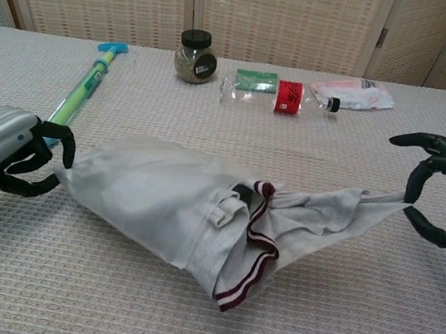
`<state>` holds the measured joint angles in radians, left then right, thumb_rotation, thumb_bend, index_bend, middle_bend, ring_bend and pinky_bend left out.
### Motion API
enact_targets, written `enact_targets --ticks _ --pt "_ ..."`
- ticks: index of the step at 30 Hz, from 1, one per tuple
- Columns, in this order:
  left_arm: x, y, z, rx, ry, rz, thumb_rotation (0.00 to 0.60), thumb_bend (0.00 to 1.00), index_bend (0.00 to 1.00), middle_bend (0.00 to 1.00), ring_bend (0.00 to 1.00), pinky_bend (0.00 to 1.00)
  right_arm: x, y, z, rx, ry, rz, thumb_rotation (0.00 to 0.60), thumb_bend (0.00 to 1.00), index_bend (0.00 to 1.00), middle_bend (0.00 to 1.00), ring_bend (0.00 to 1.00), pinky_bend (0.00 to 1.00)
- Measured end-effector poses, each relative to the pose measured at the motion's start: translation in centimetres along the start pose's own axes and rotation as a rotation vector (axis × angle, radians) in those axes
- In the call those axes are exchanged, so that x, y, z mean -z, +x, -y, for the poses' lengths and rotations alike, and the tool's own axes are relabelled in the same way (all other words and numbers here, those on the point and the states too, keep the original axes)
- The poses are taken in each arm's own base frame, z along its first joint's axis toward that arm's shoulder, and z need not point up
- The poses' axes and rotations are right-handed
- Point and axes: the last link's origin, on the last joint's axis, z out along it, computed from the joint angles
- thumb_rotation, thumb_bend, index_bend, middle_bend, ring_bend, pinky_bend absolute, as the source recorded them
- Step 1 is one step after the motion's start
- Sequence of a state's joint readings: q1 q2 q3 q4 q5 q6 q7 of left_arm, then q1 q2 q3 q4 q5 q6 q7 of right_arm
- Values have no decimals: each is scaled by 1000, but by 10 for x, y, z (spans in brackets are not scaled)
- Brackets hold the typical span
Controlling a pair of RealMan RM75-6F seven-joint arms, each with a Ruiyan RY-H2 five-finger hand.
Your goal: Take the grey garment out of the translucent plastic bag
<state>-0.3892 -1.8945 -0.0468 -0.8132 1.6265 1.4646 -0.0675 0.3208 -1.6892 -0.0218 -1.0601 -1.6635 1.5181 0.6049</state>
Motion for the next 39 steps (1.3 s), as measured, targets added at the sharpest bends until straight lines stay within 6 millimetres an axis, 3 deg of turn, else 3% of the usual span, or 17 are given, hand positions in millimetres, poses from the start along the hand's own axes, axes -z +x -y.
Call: enact_targets --ticks 14,24,29,31,34,36,38,39 --pt "-24 -5 43 -152 139 5 600 518 721 1000 1000 1000 16 106 -12 147 -97 -137 600 602 798 139 0 0" --pt "-32 9 78 -224 249 -27 600 515 722 1000 1000 1000 27 150 -44 180 -219 -240 600 601 798 139 0 0" --pt "-29 14 84 -212 261 -41 600 509 689 1000 1000 1000 28 163 -57 189 -263 -282 600 602 767 127 0 0" --pt "-26 14 81 -190 250 -38 600 469 604 1000 1000 1000 27 162 -58 177 -270 -275 600 594 679 99 0 0" --pt "-22 12 73 -142 224 -20 600 315 377 1000 1000 1000 27 159 -57 175 -263 -245 600 480 376 28 0 0" --pt "-20 12 65 -105 205 -4 594 237 258 970 980 1000 29 157 -57 179 -265 -214 600 368 92 0 0 0" --pt "-18 13 57 -71 191 13 557 195 201 857 899 1000 30 158 -57 203 -279 -178 600 282 0 0 0 0" --pt "-16 15 51 -44 183 25 531 184 188 775 828 984 32 159 -56 217 -287 -161 600 235 0 0 0 0"
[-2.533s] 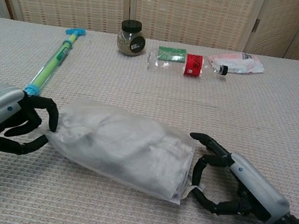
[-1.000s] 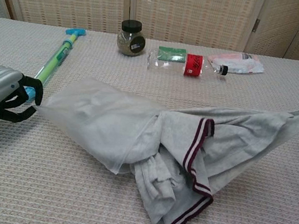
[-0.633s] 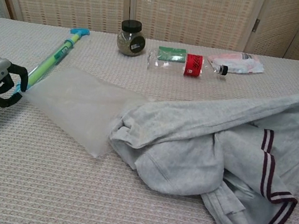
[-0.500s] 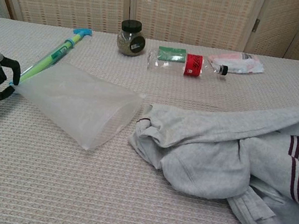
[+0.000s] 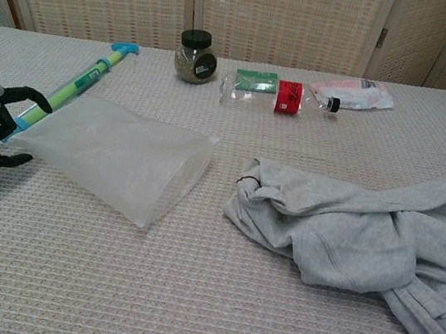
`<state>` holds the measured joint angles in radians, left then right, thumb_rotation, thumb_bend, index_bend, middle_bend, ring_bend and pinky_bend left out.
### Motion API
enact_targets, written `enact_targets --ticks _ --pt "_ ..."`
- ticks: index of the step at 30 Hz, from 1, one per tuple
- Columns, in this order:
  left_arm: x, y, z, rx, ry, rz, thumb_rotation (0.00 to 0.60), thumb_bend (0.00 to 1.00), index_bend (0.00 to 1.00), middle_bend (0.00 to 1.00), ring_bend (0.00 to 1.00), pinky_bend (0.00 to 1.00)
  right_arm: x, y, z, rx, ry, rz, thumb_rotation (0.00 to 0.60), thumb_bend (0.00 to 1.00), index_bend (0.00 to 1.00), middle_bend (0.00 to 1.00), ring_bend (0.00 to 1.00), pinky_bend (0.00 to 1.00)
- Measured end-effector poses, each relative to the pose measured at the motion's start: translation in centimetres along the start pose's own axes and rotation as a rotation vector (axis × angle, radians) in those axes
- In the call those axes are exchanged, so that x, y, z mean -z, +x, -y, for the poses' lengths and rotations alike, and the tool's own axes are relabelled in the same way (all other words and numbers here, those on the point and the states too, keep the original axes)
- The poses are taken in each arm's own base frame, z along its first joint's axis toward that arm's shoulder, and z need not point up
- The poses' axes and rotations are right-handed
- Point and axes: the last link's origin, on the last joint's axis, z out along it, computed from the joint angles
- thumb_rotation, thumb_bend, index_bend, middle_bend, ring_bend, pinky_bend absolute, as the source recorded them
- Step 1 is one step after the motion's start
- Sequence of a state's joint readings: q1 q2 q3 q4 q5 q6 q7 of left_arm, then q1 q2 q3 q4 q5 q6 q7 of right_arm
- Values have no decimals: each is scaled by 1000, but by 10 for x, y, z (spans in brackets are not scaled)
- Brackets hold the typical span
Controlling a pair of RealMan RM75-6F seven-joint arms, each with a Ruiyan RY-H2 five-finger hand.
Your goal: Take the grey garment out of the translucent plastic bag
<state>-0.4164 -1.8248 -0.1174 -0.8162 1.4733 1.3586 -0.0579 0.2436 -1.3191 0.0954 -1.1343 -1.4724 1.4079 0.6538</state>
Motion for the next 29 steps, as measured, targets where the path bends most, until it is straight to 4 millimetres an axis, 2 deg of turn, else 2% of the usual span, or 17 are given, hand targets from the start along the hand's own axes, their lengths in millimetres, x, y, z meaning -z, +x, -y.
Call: enact_targets --ticks 1,3,5,7,9,11,16,18,22,29 --pt "2 2 -4 22 -6 12 516 175 177 682 735 933 1 2 0 18 -4 14 600 200 0 0 0 0" --pt "9 9 -15 76 -19 45 502 167 167 540 577 770 4 5 3 59 -13 43 600 158 0 0 0 0" --pt "16 18 -24 124 -28 76 489 163 163 393 379 533 7 8 6 99 -17 62 600 141 0 0 0 0" --pt "25 33 -31 176 -30 114 473 162 170 309 256 376 12 10 11 152 -20 77 600 138 0 0 0 0" --pt "36 52 -32 204 -24 149 454 162 202 276 197 294 18 10 16 213 -23 85 600 137 0 0 0 0" --pt "47 71 -25 197 -7 174 442 164 234 269 168 248 25 10 21 272 -26 91 600 138 0 0 0 0" --pt "88 113 17 98 89 193 443 172 263 265 138 193 46 7 37 451 -43 90 600 137 0 0 0 0" --pt "102 119 30 65 123 172 444 174 268 263 136 187 57 7 45 508 -50 79 600 136 0 0 0 0" --pt "116 122 45 -5 139 141 442 179 276 261 135 183 72 9 58 535 -58 48 600 136 0 0 0 0" --pt "121 127 54 -88 166 85 446 183 276 256 133 182 75 14 50 525 -109 60 600 137 0 0 0 0"
